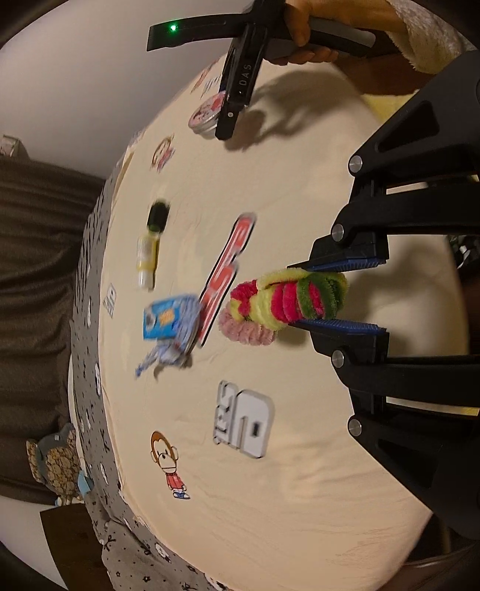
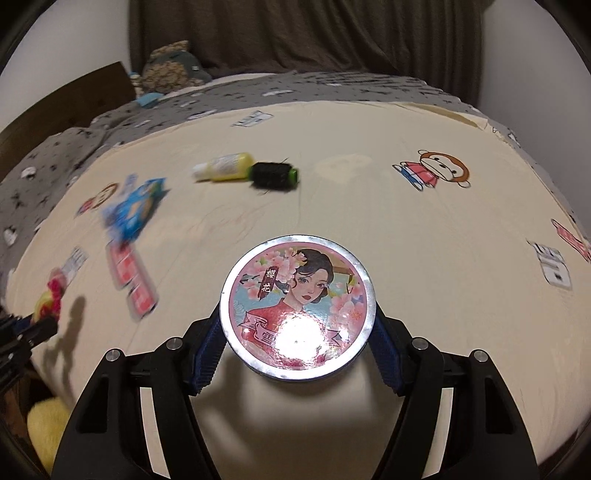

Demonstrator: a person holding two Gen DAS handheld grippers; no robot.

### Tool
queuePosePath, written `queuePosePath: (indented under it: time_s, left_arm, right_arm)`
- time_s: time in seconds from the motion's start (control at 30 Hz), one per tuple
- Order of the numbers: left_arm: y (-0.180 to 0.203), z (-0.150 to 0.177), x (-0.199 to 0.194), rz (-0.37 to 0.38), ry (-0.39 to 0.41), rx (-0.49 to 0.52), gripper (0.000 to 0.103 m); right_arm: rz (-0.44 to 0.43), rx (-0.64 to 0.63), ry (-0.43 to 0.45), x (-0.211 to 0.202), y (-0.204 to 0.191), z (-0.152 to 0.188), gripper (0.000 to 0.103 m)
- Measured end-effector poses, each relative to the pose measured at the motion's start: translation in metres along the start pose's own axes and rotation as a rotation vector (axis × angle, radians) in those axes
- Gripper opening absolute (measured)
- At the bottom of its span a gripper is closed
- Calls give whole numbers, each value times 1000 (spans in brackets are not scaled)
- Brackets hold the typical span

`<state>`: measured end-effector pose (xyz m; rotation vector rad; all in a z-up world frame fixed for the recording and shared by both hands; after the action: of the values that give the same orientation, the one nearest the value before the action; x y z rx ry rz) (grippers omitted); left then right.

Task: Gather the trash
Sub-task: 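Lower the fuzzy toy and pink tin into the bin and open both tools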

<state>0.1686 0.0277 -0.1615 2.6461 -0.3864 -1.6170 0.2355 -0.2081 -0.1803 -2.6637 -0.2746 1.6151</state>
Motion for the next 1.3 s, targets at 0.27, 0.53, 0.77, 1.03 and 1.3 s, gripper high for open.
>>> queuePosePath:
  time_s: [0.27, 0.53, 0.77, 1.03, 1.3]
  left_arm:
    - [52, 49, -29, 90, 12, 76, 20]
    - [85, 103, -23, 173, -63, 127, 20]
    - [106, 142, -2, 208, -159, 168, 20]
    - [117, 179, 56, 206, -347, 192, 20]
    - [111, 201, 114, 196, -519, 165, 21]
  right_arm:
    - [-16, -50, 42, -50, -14, 68, 70]
    - [-46, -39, -18, -58, -11, 140, 70]
    - [-70, -13, -83, -45, -13, 185, 70]
    - [-110, 35, -260, 8, -16, 224, 70]
    - [-148, 102, -398, 54, -16, 246, 71]
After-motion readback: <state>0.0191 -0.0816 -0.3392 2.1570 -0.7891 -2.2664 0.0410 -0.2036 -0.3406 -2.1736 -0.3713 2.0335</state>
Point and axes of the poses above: each gripper's, at about its wrist camera, not at the fingertips, and x roughly the way its jaws point, y to its right, z to its underside, the point moved 4 cm from there along x, roughly the way its jaws point, and after that the axes turned 15 degrees about -y, right-handed, at the moved point
